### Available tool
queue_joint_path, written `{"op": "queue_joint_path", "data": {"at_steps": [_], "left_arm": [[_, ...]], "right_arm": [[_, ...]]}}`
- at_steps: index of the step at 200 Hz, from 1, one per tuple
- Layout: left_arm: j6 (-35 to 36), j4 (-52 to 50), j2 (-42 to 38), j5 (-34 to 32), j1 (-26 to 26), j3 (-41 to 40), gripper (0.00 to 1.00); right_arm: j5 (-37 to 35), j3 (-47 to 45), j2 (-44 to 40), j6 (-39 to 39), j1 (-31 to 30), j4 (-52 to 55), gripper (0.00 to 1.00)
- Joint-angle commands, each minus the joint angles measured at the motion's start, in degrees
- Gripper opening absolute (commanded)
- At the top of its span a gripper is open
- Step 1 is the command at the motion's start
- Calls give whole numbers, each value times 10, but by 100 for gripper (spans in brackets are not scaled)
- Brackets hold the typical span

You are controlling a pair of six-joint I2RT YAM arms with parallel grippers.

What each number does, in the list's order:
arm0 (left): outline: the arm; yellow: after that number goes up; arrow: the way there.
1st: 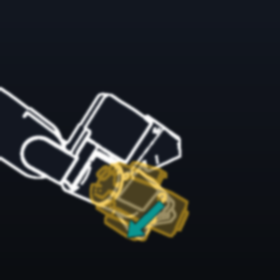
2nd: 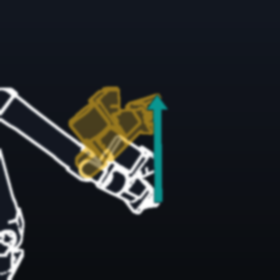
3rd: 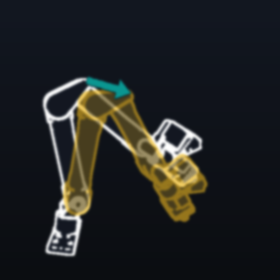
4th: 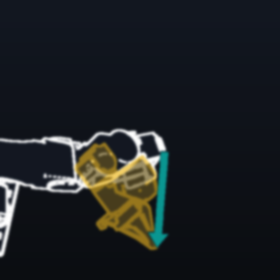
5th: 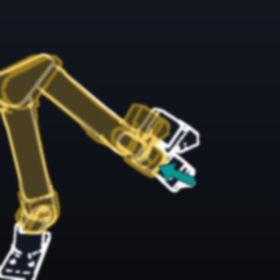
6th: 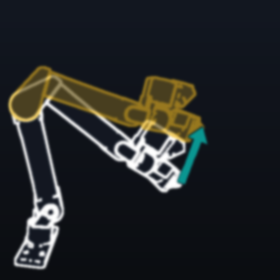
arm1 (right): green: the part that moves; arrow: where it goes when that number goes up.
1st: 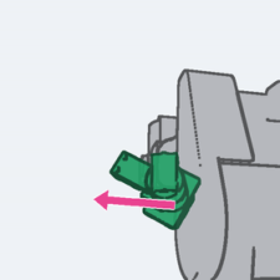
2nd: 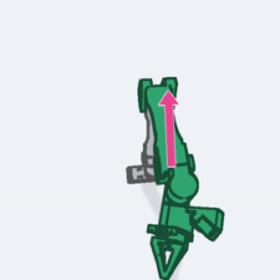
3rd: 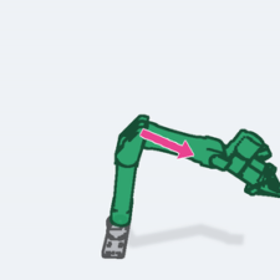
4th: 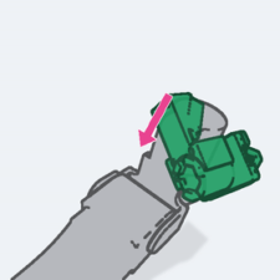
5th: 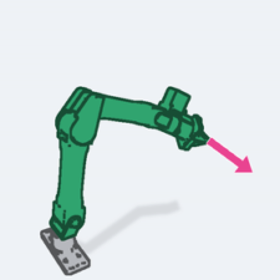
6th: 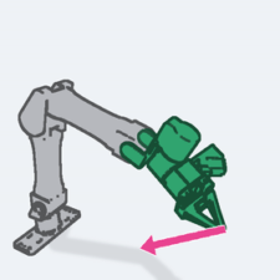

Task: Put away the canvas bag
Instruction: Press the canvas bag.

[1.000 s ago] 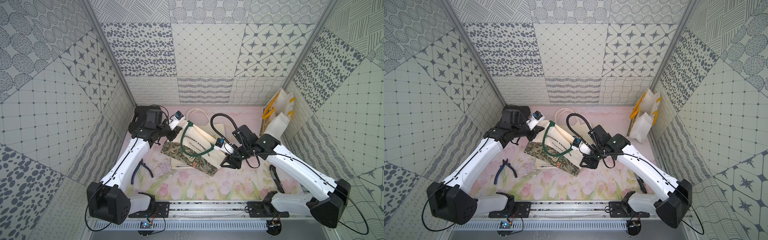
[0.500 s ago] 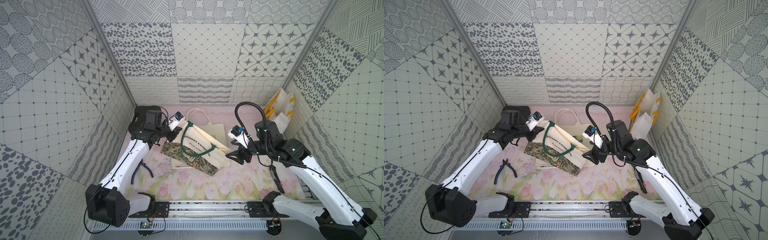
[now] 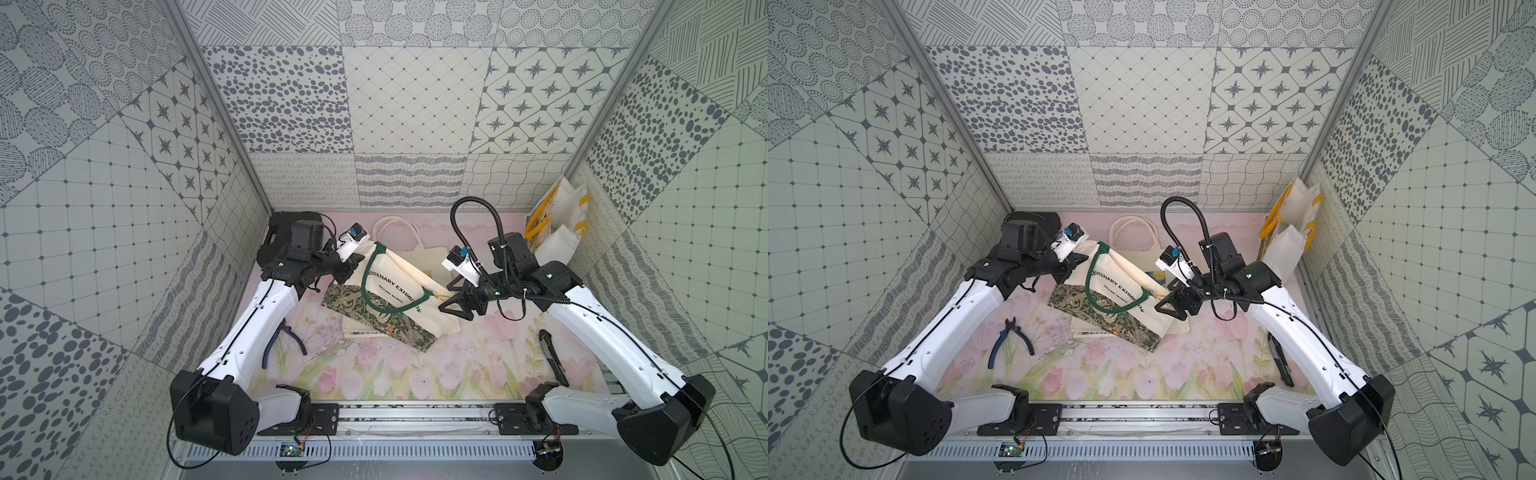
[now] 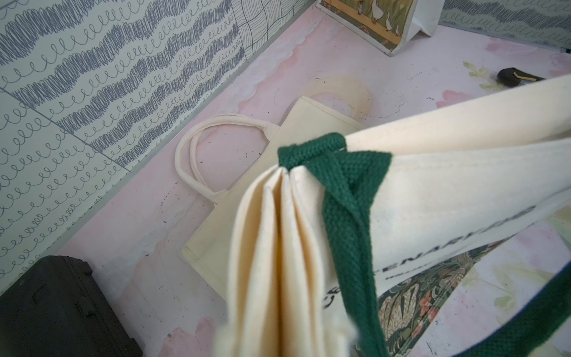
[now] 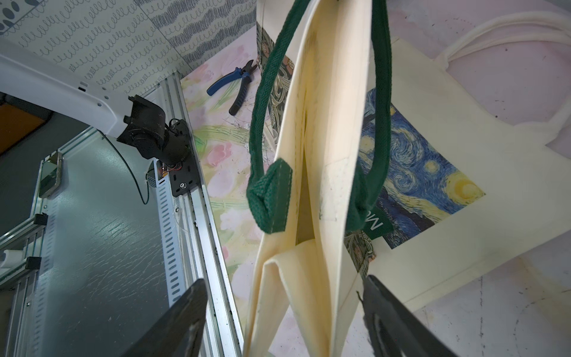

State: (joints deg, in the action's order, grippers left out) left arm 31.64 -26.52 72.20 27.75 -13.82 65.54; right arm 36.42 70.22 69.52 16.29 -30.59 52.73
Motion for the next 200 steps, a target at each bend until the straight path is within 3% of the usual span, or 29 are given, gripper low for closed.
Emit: {"op": "queue_joint_path", "data": {"at_steps": [1, 42, 69, 89, 112, 145, 153, 161, 167, 188, 200], "left_arm": [[3, 26, 1, 0, 1, 2, 0], [2, 26, 0, 4, 1, 4, 0], [-1, 25, 1, 10, 1, 6, 0], [-4, 28, 1, 17, 1, 4, 0], [-8, 33, 0, 24, 0, -1, 0], [-24, 28, -4, 13, 0, 4, 0], [-36, 30, -7, 9, 0, 6, 9], [-55, 35, -11, 5, 0, 8, 26], [-71, 41, -16, 0, 0, 10, 34], [-130, 71, -42, -26, -2, 11, 38], [-145, 85, -68, -29, -4, 6, 38]], "right_arm": [[-13, -12, 6, 12, -21, 2, 80], [-88, -21, 16, -8, -67, -48, 74], [-120, -7, 27, -20, -74, -66, 59], [-124, 7, 41, -22, -76, -62, 37], [-115, 11, 43, -24, -77, -65, 0], [-94, 20, 39, -19, -77, -44, 0], [-84, 26, 38, -19, -76, -33, 0], [-74, 35, 39, -22, -76, -21, 0], [-69, 42, 39, -29, -76, -14, 0], [-56, 69, 45, -76, -76, -4, 0], [-66, 83, 46, -144, -75, -15, 0]]}}
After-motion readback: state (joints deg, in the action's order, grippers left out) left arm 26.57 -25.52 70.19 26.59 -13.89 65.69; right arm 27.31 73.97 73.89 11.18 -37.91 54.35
